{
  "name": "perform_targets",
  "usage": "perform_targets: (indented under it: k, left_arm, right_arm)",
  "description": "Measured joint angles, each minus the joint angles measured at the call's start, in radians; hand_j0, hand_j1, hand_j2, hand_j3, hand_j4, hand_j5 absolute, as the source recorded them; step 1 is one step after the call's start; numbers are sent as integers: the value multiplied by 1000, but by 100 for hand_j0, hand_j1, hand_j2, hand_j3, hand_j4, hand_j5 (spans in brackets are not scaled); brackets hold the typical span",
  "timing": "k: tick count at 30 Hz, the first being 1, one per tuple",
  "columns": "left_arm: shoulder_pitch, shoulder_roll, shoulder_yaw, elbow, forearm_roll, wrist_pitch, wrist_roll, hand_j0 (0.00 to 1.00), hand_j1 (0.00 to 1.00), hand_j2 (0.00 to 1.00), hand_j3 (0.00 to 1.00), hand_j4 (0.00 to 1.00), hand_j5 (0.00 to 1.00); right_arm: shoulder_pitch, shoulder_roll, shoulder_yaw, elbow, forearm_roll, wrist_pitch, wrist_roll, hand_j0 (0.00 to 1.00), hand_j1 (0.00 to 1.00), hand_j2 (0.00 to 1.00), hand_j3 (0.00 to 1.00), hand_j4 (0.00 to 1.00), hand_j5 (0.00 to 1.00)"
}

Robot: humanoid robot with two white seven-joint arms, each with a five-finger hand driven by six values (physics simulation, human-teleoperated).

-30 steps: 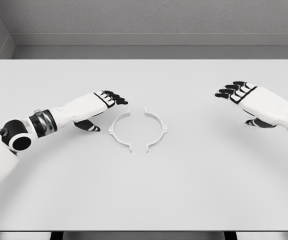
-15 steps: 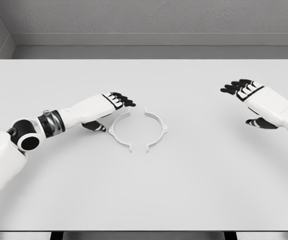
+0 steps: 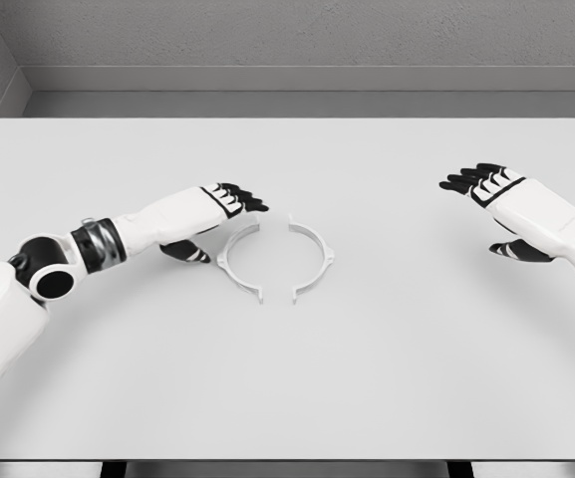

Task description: Assemble PVC drainage pipe clamps

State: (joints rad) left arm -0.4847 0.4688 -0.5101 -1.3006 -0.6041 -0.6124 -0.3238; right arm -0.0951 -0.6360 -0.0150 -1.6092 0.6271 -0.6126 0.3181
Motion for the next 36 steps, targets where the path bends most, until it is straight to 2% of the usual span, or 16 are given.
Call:
perform_targets:
  k: [36]
  left_arm:
    - [-23,-8,-29,-4,-2,0,0,100,100,100,100,100,100]
  right_arm:
    - [9,1,-2,8,-5,0,0,100,100,100,100,100,100]
